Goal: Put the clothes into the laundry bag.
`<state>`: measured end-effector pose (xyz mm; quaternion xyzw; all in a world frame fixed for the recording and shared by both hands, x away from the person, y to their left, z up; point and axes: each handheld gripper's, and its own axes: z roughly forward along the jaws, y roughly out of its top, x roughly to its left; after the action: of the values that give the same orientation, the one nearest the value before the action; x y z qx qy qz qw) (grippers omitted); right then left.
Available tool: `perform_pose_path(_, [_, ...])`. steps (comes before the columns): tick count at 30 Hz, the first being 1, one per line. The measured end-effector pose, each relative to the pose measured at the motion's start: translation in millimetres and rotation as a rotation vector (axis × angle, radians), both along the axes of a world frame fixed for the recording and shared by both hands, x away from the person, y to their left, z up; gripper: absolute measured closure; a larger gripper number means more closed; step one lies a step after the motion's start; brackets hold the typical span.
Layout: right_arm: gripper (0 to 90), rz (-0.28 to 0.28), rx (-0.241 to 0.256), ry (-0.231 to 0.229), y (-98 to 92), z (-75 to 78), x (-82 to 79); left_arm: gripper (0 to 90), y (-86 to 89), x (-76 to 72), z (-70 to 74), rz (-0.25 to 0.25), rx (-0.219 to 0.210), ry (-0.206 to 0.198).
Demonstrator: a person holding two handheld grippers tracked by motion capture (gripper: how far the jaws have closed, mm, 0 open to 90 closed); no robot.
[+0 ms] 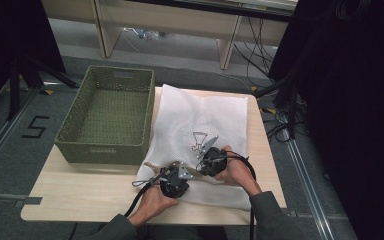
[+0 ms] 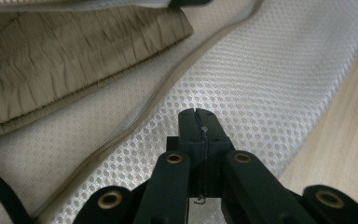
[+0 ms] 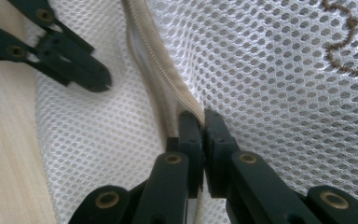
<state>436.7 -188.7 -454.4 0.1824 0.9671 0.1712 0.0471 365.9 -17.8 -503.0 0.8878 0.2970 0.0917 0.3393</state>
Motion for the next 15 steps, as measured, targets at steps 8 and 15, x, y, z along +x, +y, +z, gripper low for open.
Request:
perform_pose_path(8, [88.2,0.021,0.012,0.024,2.6,-2.6,-1.8,89.4,-0.2,-1.5,-0.7,0.002,0.001,-0.015])
perform_pose_path(15, [88.3,0.008,-0.048,0.001,7.2,-16.2,3.0,89.5,0.8,-4.9,0.0,-0.014,0.012,-0.015])
